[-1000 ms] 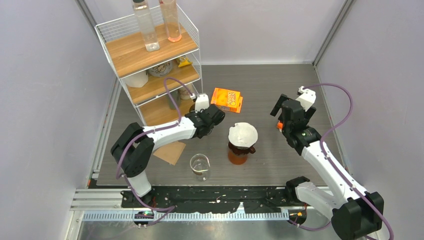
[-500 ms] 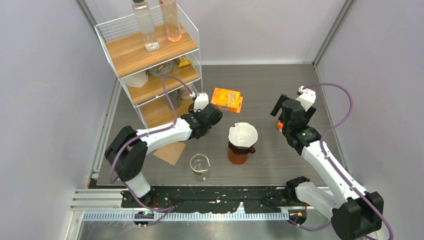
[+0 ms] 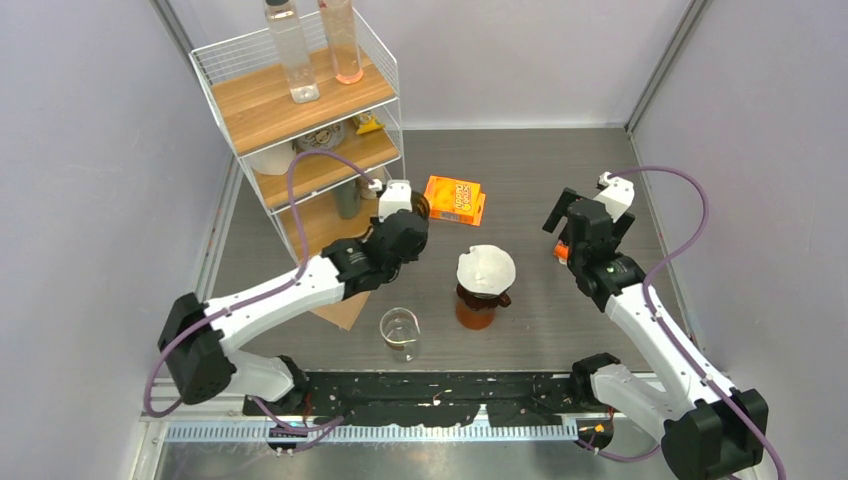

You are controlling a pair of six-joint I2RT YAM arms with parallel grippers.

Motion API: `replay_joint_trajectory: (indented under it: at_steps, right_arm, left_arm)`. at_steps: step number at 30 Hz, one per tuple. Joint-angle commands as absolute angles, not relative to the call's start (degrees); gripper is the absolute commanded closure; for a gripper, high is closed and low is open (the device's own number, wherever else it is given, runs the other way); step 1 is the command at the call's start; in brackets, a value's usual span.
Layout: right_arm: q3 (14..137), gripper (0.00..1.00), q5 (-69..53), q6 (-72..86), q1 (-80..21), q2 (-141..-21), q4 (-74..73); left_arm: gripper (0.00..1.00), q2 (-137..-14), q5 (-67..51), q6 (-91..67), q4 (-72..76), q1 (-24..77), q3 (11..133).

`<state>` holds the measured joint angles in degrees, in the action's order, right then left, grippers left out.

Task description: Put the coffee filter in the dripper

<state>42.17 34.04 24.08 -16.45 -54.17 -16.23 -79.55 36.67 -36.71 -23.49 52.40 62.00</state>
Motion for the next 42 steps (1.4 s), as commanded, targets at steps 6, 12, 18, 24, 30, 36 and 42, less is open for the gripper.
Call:
replay_joint_trajectory:
  at_steps: [6,12,18,24,30,36,42]
  right_arm:
    - [41.88,0.05,32.84,23.71,-15.48,-52.88,-13.62]
    - [42.05,0.05,32.35,23.75,-15.38,-53.43,-13.62]
    - [42.21,0.04,31.34,23.81,-15.22,-54.6,-13.45]
    - [42.46,0.04,30.52,23.51,-15.03,-55.45,-13.45]
    - [42.29,0.05,30.67,23.26,-14.68,-55.46,-13.42]
    - [42.28,0.05,30.8,23.18,-14.43,-55.63,-13.44]
    - [42.31,0.05,30.64,23.06,-14.21,-55.72,-13.44]
  left_arm:
    - [1.0,-62.29,23.95,-29.8,-42.73,54.6,61.99]
    - [1.0,-48.17,7.85,-24.75,-47.35,54.84,56.82]
    - [1.0,-37.98,-10.53,-17.54,-44.83,54.84,50.74]
    - [1.0,-37.71,-13.6,-13.63,-47.89,54.93,49.64]
    - [1.0,-41.58,-10.35,-12.29,-50.02,55.12,50.94]
    - [1.0,-42.9,-5.87,-12.85,-48.5,56.06,50.13]
    - [1.0,-44.34,-2.36,-12.53,-48.23,57.75,51.77]
